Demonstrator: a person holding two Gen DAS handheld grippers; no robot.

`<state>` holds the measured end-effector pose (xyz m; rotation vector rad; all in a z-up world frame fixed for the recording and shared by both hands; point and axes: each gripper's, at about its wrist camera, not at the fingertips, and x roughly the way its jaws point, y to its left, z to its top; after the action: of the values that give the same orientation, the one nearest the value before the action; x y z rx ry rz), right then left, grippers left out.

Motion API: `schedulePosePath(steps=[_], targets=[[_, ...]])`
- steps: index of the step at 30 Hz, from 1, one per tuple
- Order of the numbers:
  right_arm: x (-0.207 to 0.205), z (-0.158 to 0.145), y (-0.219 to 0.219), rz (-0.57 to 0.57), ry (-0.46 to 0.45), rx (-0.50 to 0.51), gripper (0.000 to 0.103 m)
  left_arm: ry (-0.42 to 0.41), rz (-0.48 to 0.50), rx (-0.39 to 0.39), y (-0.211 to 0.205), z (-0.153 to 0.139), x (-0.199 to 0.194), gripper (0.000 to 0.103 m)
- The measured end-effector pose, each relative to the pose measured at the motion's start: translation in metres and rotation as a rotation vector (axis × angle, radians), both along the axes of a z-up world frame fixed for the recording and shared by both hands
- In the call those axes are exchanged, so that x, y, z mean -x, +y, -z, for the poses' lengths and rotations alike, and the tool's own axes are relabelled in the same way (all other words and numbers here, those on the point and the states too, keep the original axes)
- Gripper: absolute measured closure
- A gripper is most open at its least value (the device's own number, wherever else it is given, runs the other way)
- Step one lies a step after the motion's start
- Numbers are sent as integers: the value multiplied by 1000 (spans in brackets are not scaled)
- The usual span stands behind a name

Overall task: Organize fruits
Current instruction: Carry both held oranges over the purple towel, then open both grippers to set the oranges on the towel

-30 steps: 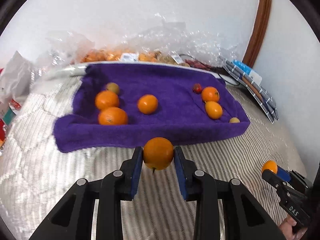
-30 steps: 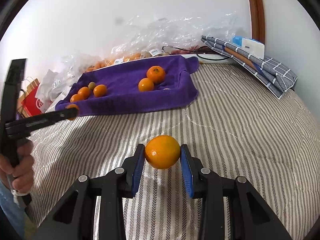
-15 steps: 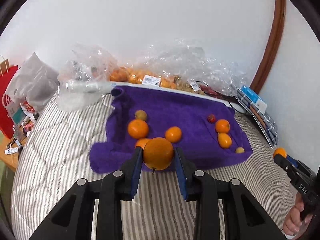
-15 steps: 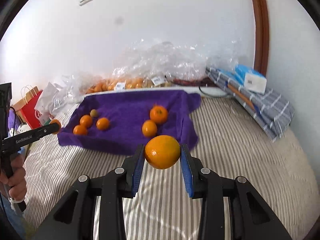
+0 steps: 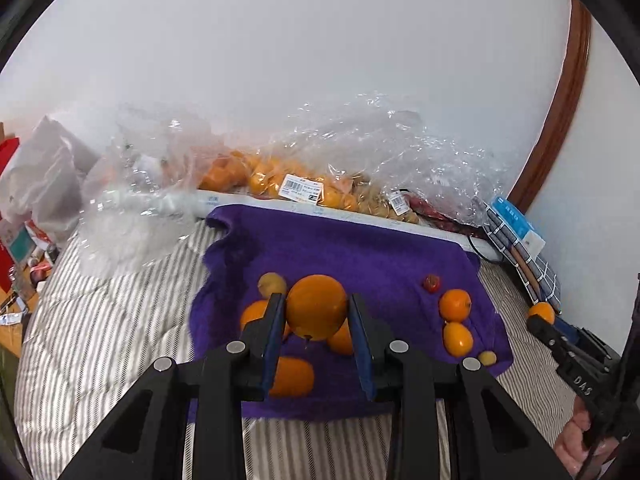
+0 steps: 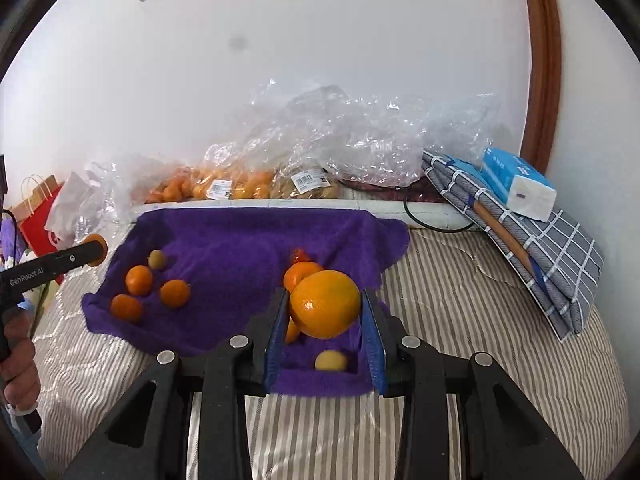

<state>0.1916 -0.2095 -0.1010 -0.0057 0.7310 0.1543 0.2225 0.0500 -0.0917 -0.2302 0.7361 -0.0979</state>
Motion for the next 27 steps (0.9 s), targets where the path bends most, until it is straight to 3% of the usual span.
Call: schedulePosePath(steps=[8,16,27], targets=[[-29,17,0,3,29,-4,68,18,6,-20,-15,10,-33,73],[-48,46,-4,-14,95,-48,68,63,-16,-67,-31,39,-65,73],[-51,63,3,-17,124,-5,67,156,-15,-83,-35,64,-74,73]])
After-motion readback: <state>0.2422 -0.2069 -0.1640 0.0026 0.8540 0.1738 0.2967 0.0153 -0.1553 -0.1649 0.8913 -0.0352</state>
